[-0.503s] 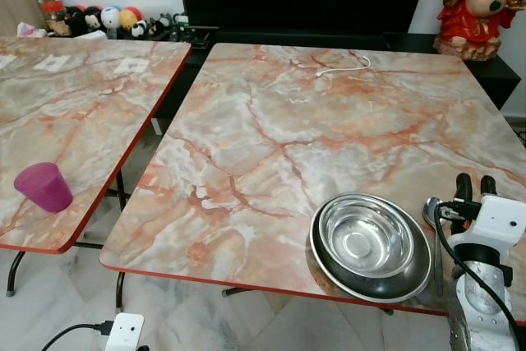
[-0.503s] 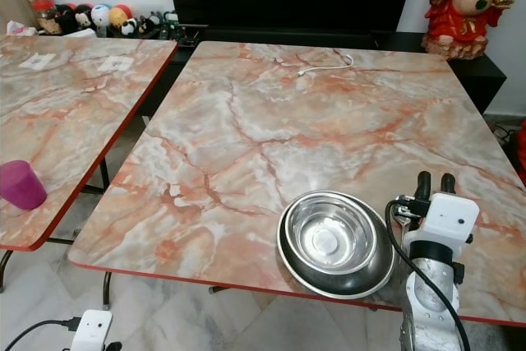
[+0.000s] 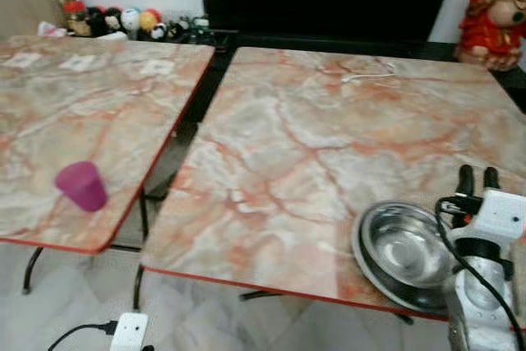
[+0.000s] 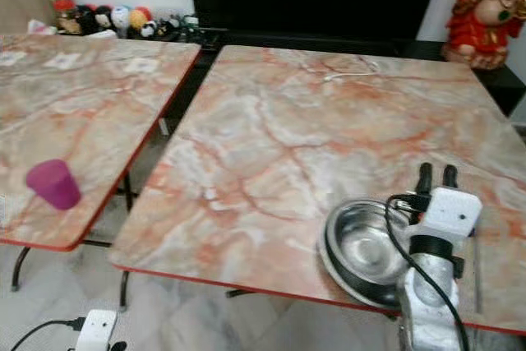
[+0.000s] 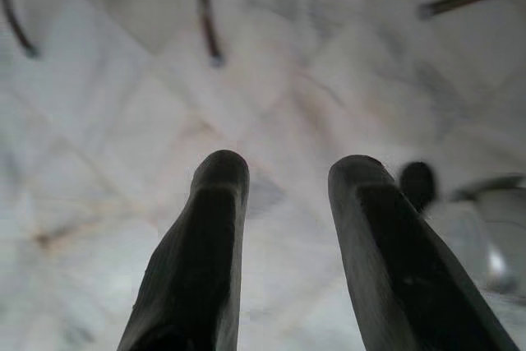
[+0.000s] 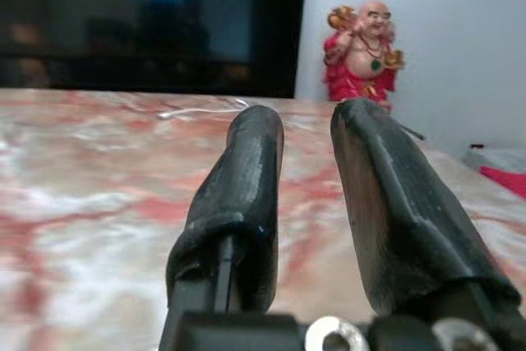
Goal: Setting the table
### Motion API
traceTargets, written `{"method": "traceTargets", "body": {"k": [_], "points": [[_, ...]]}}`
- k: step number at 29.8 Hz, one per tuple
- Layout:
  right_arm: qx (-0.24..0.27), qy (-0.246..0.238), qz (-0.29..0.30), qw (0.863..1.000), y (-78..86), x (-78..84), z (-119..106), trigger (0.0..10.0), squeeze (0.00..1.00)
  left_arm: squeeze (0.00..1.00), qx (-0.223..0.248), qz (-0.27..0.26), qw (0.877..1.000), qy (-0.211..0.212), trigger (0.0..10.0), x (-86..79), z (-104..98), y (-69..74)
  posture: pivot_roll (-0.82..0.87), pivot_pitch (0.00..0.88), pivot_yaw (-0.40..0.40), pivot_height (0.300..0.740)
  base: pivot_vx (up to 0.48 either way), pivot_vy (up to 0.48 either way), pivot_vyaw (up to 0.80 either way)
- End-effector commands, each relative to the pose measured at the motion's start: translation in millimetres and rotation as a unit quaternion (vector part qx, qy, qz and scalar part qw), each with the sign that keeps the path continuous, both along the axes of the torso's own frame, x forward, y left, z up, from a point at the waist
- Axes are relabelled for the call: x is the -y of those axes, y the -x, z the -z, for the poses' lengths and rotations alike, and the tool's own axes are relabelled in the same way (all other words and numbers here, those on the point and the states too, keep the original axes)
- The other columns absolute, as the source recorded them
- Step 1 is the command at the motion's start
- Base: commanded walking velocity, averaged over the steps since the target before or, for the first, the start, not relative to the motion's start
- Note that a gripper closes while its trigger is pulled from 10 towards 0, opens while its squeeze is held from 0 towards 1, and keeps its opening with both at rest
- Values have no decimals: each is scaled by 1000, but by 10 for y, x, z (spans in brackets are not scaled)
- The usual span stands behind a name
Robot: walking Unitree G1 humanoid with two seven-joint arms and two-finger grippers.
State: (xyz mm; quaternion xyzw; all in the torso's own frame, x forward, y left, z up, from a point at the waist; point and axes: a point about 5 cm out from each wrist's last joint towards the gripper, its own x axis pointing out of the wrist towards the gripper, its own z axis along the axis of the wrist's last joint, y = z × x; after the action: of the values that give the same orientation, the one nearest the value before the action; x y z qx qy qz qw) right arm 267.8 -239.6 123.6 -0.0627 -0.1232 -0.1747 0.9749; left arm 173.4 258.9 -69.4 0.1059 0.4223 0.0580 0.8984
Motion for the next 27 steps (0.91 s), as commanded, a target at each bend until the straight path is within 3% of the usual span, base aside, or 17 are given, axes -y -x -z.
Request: {"method": "traceTargets", "body": {"k": [1, 13, 27], "points": [[9, 8, 7, 1000, 7, 54, -45, 10000, 0, 0, -8, -4, 1000, 7, 10000, 3, 22, 40, 106, 0, -9, 740, 0, 472, 0], [8, 18, -8, 1000, -45, -10, -47, 10000, 0, 0, -12, -8, 1000, 3, 10000, -98, 10, 92, 112, 0, -16, 740, 0, 472, 0], [14, 22, -20, 999, -113, -55, -73, 10000, 0, 0, -11, -7, 1000, 6, 10000, -21, 29, 72, 121, 0, -24, 740, 0, 474, 0]]}}
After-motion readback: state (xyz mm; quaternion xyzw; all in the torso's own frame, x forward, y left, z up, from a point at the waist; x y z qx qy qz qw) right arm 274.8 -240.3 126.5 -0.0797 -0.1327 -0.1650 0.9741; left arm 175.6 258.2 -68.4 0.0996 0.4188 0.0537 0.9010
